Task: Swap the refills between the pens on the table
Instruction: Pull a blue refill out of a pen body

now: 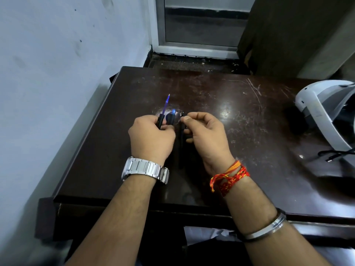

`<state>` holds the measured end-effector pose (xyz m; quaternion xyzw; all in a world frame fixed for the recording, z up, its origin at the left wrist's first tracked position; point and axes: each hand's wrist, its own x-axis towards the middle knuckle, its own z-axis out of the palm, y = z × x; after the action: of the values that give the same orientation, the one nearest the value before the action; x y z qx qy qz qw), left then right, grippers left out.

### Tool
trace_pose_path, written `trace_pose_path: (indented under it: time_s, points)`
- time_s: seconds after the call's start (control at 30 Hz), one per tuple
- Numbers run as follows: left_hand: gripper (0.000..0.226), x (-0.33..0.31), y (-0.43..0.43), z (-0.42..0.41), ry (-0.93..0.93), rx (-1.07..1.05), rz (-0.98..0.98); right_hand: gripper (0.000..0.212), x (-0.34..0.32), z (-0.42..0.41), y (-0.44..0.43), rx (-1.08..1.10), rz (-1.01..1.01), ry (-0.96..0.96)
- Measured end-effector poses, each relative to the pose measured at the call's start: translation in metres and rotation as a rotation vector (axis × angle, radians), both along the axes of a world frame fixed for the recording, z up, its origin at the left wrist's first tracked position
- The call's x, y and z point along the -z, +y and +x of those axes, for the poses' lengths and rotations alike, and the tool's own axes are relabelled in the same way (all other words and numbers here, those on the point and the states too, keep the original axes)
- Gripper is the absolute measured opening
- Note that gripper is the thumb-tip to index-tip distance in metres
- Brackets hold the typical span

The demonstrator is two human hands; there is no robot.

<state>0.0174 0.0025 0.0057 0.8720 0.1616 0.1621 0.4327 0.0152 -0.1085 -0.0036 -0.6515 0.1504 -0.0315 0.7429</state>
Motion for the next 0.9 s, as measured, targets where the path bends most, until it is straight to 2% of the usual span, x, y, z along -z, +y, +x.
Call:
trace_pose_path:
  time_s: [0.2,0.47,0.67,0.9]
  points:
    - [0.007,0.001,0.013,0.012,0.092,-0.049,0.109,0.012,0.005,0.000,-0.002,0.037,-0.053,-0.017]
    - [0.016,0.002,0.008,0.014,0.131,0.001,0.080,0.009,0.006,0.000,-0.003,0.049,-0.115,-0.032]
    - [0.022,-0.002,0.002,0.009,0.029,0.010,0.063,0.006,0.008,0.001,-0.003,0.053,-0.172,-0.048]
    - [0.024,-0.008,-0.010,-0.001,-0.034,0.064,0.044,0.018,0.007,0.002,-0.002,0.033,-0.150,-0.043]
